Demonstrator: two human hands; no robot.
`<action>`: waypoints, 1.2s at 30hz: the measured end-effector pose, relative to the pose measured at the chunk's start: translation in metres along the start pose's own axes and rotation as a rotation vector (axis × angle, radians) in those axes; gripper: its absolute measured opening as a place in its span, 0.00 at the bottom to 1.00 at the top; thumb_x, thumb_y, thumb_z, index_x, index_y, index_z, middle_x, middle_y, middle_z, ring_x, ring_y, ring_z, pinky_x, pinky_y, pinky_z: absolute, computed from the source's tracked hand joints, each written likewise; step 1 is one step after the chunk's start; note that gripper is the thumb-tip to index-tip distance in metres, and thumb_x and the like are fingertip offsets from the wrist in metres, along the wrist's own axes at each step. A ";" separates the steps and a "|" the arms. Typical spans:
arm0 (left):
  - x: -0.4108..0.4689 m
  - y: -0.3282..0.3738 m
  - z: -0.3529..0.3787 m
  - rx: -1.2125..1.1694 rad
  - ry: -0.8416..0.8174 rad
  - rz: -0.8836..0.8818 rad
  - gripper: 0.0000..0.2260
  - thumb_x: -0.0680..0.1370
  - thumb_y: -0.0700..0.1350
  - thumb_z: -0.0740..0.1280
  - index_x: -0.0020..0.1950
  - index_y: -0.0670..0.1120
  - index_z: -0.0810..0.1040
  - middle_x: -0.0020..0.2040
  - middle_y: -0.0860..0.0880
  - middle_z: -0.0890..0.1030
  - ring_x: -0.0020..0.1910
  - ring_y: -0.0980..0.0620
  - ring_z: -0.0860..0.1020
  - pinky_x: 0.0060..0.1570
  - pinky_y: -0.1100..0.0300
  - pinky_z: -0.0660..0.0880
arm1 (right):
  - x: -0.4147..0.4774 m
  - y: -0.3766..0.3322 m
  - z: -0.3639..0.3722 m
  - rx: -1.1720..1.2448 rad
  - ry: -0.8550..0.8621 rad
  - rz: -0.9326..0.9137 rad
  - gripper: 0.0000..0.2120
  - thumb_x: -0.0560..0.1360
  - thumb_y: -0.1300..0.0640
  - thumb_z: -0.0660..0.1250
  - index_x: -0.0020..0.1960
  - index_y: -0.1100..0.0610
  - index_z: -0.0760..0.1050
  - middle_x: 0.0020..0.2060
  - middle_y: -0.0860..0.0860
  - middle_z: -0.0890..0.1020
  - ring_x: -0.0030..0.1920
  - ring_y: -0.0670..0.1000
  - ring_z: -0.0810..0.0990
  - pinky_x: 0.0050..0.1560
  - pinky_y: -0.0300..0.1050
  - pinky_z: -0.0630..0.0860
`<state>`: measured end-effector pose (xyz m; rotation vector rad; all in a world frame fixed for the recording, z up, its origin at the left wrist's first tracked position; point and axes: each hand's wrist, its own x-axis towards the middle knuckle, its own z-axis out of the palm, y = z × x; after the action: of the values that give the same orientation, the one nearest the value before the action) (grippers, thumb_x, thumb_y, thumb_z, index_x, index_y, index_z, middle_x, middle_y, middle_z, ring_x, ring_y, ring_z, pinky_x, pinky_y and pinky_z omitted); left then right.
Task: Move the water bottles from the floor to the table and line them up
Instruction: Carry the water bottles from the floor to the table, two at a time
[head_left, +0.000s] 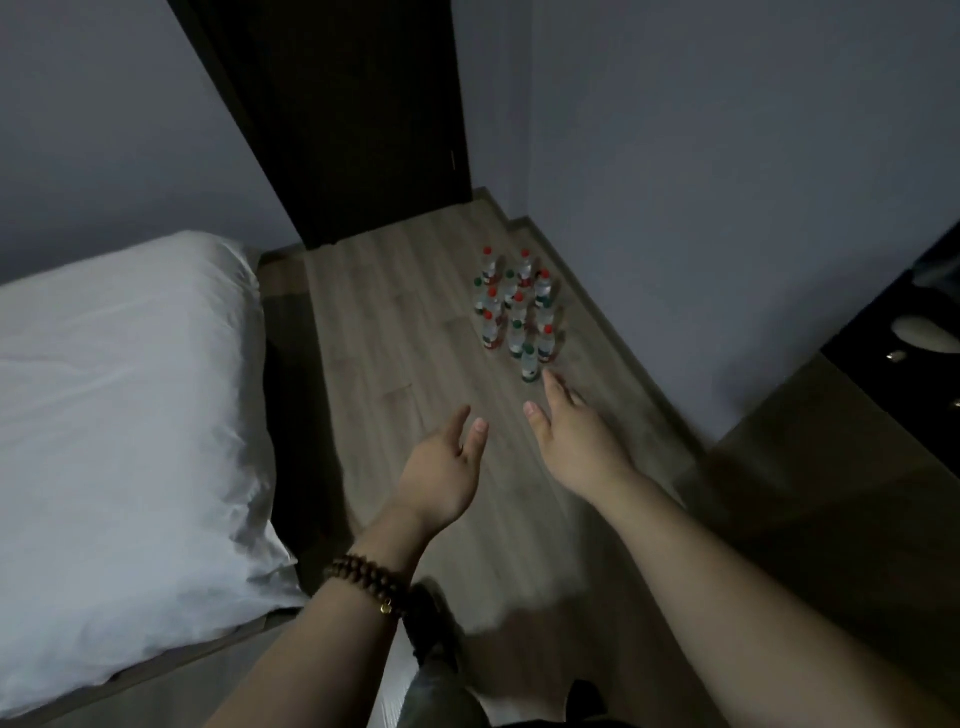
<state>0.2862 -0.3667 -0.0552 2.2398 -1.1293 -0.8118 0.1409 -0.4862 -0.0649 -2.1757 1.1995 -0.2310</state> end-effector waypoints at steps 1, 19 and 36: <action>0.020 -0.008 -0.008 -0.008 -0.007 -0.005 0.31 0.83 0.66 0.51 0.81 0.50 0.61 0.77 0.49 0.70 0.74 0.48 0.69 0.69 0.59 0.62 | 0.020 -0.006 0.006 -0.009 -0.003 0.007 0.31 0.85 0.42 0.50 0.83 0.54 0.49 0.81 0.53 0.59 0.79 0.54 0.60 0.75 0.49 0.62; 0.342 -0.076 -0.144 0.101 -0.284 0.158 0.23 0.85 0.59 0.55 0.74 0.47 0.73 0.69 0.47 0.78 0.67 0.46 0.76 0.58 0.61 0.66 | 0.275 -0.076 0.085 0.033 0.004 0.360 0.29 0.86 0.45 0.52 0.81 0.58 0.57 0.79 0.56 0.62 0.78 0.55 0.61 0.77 0.48 0.57; 0.591 -0.074 -0.123 0.249 -0.544 0.129 0.22 0.85 0.56 0.58 0.76 0.48 0.70 0.73 0.47 0.75 0.69 0.49 0.74 0.59 0.64 0.64 | 0.505 0.000 0.134 0.169 -0.122 0.657 0.17 0.85 0.52 0.54 0.62 0.63 0.74 0.56 0.60 0.80 0.58 0.59 0.79 0.60 0.53 0.76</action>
<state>0.6942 -0.7989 -0.1853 2.1641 -1.6834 -1.3378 0.4865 -0.8351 -0.2425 -1.5281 1.6744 0.0780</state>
